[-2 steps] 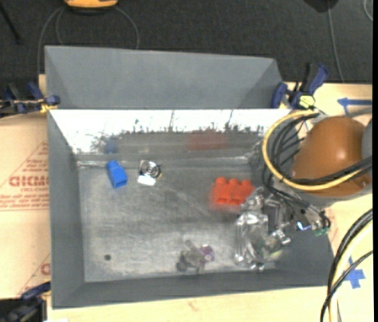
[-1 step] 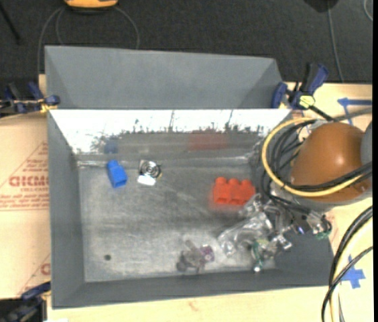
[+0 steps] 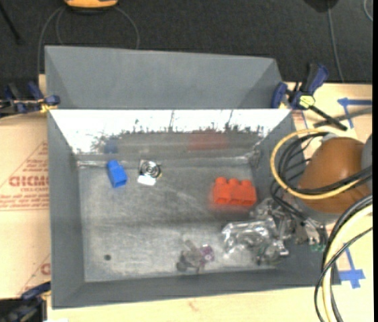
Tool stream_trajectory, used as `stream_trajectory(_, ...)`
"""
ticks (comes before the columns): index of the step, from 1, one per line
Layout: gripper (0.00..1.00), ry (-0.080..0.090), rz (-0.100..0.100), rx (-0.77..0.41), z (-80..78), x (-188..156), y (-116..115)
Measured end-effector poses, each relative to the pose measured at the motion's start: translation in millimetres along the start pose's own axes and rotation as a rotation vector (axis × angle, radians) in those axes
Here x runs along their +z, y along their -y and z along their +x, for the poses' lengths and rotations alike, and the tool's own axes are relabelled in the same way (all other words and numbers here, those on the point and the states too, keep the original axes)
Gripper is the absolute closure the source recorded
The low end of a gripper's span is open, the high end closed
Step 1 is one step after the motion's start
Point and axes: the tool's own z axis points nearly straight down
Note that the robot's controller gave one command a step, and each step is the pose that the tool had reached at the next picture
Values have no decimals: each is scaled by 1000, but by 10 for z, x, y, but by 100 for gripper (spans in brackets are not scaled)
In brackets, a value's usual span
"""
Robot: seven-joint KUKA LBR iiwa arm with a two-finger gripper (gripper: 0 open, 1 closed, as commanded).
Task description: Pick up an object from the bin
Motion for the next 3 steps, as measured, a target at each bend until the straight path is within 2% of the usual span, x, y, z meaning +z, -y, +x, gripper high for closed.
stream_trajectory(1, 100, 0, 1, -6, -5, -12, -5)
stream_trajectory(2, 100, -15, 6, -13, 12, -1146, -23)
stream_trajectory(3, 100, -14, 6, -44, 17, -2238, 8)
